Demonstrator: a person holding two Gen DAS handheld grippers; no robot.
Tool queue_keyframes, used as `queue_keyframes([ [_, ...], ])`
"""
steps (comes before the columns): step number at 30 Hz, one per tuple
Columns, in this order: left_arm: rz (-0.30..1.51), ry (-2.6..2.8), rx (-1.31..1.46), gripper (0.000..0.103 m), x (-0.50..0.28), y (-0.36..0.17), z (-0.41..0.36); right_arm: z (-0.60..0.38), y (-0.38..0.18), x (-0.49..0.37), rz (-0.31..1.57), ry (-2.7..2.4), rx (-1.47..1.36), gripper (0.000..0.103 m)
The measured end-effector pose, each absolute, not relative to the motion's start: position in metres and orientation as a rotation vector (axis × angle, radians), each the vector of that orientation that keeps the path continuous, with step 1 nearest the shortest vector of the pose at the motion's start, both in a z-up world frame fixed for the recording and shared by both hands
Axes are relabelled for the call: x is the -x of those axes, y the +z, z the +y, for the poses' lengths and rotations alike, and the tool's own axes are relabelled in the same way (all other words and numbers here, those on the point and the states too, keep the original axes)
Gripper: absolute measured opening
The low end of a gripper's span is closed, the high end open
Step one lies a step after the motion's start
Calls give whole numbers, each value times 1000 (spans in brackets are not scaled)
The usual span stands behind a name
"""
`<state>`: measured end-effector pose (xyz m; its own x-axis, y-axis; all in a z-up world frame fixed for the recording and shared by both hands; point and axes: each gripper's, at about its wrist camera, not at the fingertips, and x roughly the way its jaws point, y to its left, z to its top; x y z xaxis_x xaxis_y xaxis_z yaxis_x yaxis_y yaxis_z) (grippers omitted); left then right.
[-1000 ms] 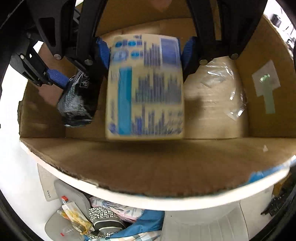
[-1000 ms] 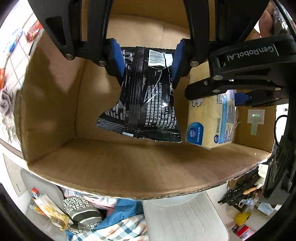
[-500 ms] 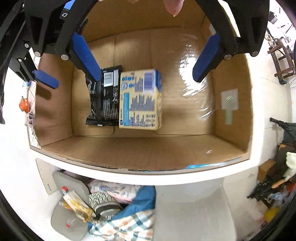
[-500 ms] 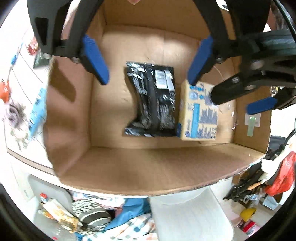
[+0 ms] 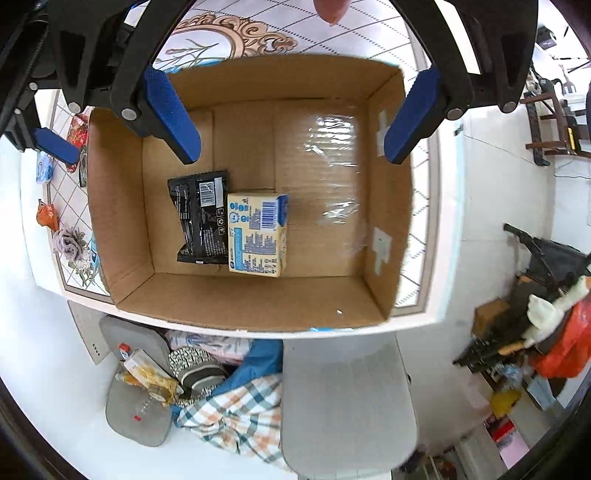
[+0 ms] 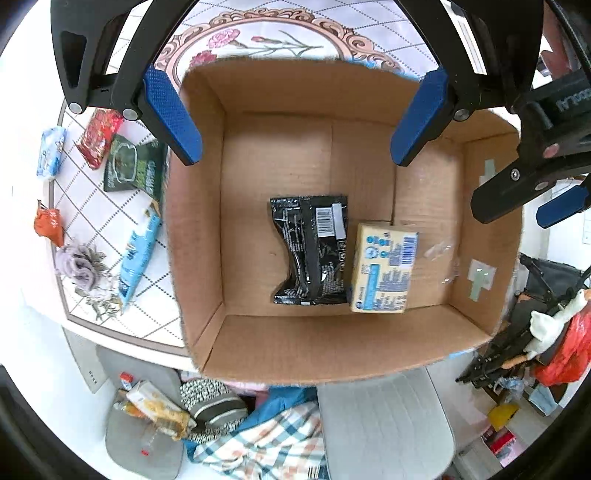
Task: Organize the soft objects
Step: 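Grasp the dark green bag with the left tool while the right tool grasps the red bag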
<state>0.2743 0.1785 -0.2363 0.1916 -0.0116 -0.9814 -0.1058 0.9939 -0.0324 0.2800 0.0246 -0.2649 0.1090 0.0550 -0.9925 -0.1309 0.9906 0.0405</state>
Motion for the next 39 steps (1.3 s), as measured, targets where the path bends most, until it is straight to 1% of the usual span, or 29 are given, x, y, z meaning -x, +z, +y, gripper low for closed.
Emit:
queue_keyframes([
  [6,1334,55,106,102,-252,-205,171,21,-235,-258,1413,180,4,103],
  [10,1296,35,63,102,-245,-180,142,-5,-215,-249,1394,202,-81,103],
  [13,1250,-14,-24,102,-246,-162,100,-46,-204,-243,1389,175,-143,103],
  [15,1227,-45,-108,102,-252,-157,68,-80,-202,-240,1394,134,-178,103],
  [17,1205,-116,-224,102,-260,-159,19,-126,-208,-236,1414,55,-213,103],
  [19,1202,-178,-337,102,-270,-170,-26,-171,-221,-231,1438,-26,-254,103],
  [21,1209,-262,-481,102,-281,-192,-82,-215,-241,-226,1464,-101,-301,103],
  [25,1224,-342,-728,102,-298,-236,-160,-282,-308,-220,1563,-210,-387,103],
  [29,1276,-407,-879,102,-305,-281,-208,-311,-373,-219,1639,-208,-518,99],
  [31,1309,-436,-945,102,-307,-304,-225,-316,-394,-221,1652,-201,-564,98],
  [32,1323,-442,-969,102,-308,-313,-231,-319,-404,-223,1662,-198,-581,96],
  [34,1362,-469,-1018,102,-311,-333,-242,-322,-417,-224,1685,-182,-605,84],
  [36,1395,-490,-1050,102,-310,-349,-249,-325,-420,-223,1699,-156,-587,69],
  [37,1418,-508,-1073,102,-309,-361,-253,-326,-419,-223,1704,-155,-550,65],
  [38,1438,-516,-1088,102,-308,-370,-256,-330,-418,-221,1712,-162,-519,60],
  [39,1450,-521,-1096,102,-307,-376,-258,-335,-417,-219,1716,-170,-500,59],
])
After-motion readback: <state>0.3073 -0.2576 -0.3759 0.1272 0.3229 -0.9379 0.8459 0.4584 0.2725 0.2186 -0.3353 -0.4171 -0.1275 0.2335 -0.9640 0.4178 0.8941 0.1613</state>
